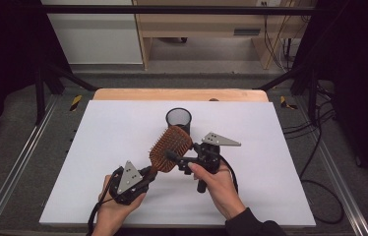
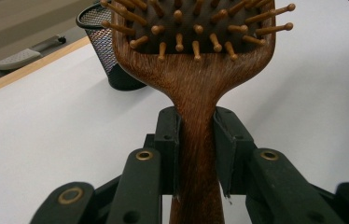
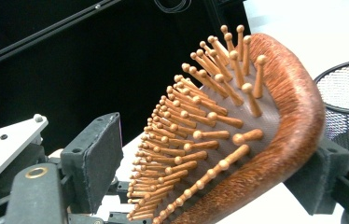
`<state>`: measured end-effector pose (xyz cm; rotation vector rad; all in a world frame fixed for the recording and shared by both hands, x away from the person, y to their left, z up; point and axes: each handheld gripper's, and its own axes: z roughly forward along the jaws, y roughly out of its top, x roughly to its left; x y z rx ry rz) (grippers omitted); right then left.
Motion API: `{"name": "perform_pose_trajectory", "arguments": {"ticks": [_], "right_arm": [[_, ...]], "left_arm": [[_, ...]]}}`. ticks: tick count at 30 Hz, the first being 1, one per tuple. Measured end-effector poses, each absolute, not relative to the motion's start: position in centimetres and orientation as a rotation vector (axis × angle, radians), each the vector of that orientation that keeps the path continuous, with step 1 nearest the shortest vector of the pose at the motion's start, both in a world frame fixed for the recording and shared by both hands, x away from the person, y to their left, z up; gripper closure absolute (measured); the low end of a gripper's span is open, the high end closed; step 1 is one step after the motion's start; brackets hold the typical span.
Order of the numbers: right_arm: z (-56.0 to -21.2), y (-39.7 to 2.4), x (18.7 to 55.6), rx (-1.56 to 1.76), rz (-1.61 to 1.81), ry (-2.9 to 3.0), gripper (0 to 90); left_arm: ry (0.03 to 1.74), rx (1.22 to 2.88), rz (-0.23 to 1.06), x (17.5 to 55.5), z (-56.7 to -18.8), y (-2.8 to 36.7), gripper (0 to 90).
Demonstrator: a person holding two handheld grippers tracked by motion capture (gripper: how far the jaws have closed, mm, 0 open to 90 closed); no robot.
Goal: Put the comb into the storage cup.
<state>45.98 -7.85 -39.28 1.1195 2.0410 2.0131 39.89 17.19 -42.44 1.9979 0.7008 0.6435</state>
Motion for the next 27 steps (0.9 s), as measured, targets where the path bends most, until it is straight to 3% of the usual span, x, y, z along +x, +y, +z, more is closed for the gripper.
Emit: {"name": "perform_pose_trajectory", "arguments": {"ticks": [27], "right_arm": [[-39.4,-7.4,46.1,1.086,2.022,2.039,30.9]], "left_arm": [[0.710,2.008,0.667,40.6,-43.6,17.4,73.0]]}}
